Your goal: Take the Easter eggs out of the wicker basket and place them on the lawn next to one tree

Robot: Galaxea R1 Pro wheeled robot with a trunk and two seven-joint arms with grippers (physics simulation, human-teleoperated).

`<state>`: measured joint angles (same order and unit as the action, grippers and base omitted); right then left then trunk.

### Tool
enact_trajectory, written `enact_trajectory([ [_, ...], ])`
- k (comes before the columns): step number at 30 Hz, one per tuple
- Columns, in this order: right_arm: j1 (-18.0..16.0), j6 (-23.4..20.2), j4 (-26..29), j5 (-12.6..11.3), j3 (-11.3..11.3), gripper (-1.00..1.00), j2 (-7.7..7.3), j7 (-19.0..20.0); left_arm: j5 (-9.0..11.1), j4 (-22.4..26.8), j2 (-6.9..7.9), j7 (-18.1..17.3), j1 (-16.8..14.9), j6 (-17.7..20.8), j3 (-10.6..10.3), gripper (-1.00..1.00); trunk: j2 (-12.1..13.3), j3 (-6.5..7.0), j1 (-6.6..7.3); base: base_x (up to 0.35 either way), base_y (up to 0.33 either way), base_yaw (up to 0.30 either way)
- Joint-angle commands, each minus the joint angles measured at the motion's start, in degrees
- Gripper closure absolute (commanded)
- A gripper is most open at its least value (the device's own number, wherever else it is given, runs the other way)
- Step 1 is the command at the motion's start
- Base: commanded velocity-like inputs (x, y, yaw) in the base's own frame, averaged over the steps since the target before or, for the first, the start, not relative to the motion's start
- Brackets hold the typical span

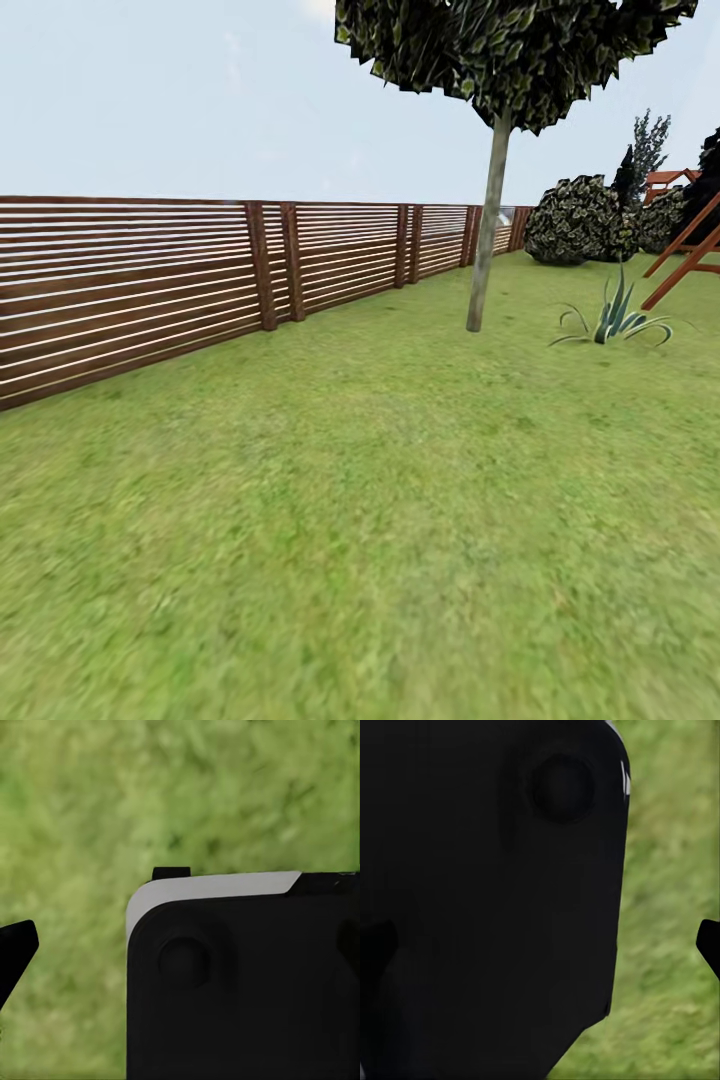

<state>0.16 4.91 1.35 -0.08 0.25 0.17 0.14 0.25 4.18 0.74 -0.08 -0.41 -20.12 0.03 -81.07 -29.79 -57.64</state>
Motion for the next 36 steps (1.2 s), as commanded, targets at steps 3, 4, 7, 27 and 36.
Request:
enact_trajectory([
  [3,0.02,0.10,0.06,-0.01,0.01,-1.00,0.01,0.00,0.07,-0.05,0.00,-0.01,-0.03,-0.19,0.05,-1.00,1.19,0.50,0.67,0.008,0.000,0.000],
  [4,0.02,0.10,0.06,-0.01,0.01,-1.00,0.01,-0.01,0.08,-0.05,-0.01,-0.01,-0.03,-0.19,0.07,-1.00,1.60,0.68,0.89,0.004,0.000,0.000],
  [7,0.02,0.10,0.06,-0.01,0.01,-1.00,0.01,0.00,0.09,-0.05,-0.03,-0.01,-0.03,-0.19,0.11,-1.00,2.80,1.22,1.54,0.002,0.000,0.000],
  [27,0.02,0.10,0.06,-0.03,0.01,-1.00,0.01,-0.02,0.10,-0.05,-0.04,-0.01,-0.03,-0.19,-0.19,-1.00,10.82,4.81,5.94,0.000,0.000,0.000],
  [36,0.02,0.10,0.06,-0.05,0.01,-1.00,0.01,-0.02,0.09,-0.05,-0.04,-0.01,-0.03,-0.19,-0.24,-1.00,14.43,6.43,7.91,0.000,0.000,0.000],
])
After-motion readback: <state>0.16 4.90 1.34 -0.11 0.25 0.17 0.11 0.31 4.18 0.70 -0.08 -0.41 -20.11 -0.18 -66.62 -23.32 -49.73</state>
